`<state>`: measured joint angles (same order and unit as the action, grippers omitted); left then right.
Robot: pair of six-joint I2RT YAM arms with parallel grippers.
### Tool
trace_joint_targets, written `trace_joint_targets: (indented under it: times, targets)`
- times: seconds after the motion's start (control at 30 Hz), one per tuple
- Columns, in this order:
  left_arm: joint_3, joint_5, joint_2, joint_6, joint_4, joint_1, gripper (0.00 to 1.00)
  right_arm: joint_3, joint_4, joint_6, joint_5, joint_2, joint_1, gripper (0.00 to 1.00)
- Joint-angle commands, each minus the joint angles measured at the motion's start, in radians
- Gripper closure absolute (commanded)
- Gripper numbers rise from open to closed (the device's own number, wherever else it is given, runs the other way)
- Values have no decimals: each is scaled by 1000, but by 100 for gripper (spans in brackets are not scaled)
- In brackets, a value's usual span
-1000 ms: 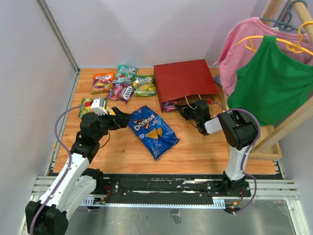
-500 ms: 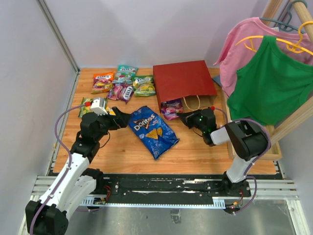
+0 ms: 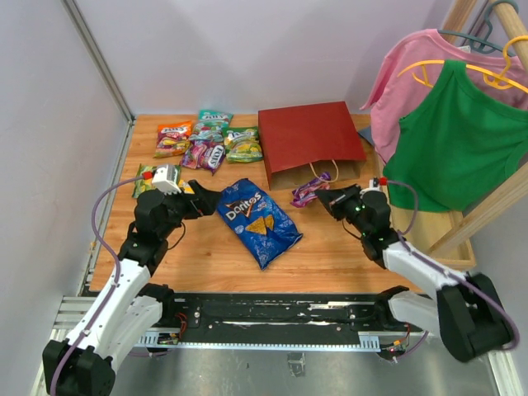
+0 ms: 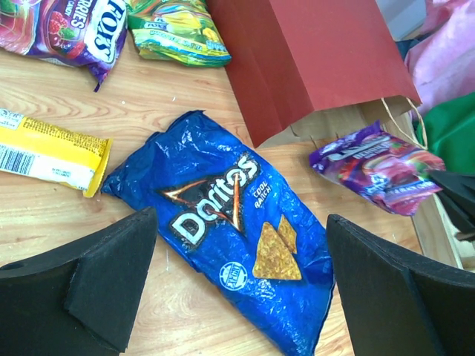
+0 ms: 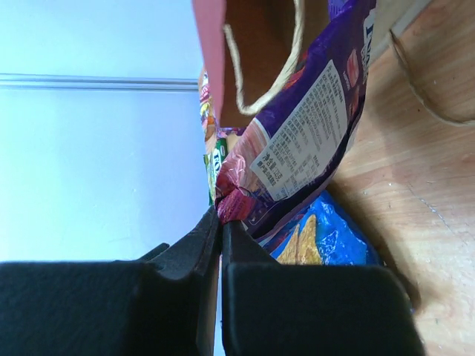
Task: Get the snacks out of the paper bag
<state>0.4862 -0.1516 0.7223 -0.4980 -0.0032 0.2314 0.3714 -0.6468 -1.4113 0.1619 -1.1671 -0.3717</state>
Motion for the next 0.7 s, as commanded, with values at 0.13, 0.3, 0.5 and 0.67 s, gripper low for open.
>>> trace_joint_targets:
  times: [0.13, 0.3, 0.5, 0.67]
  targets:
    - [28, -67, -27, -50, 46, -5, 0, 54, 447, 193, -92, 371, -27, 99]
    - [27, -75, -43, -74, 48, -4, 0, 31, 549, 194, -105, 508, -29, 99]
    - [54, -55, -99, -116, 2, -5, 0, 76, 554, 260, -27, 502, -53, 99]
    - [124, -50, -99, -212, -95, -6, 0, 214, 610, 423, -109, 403, -265, 99]
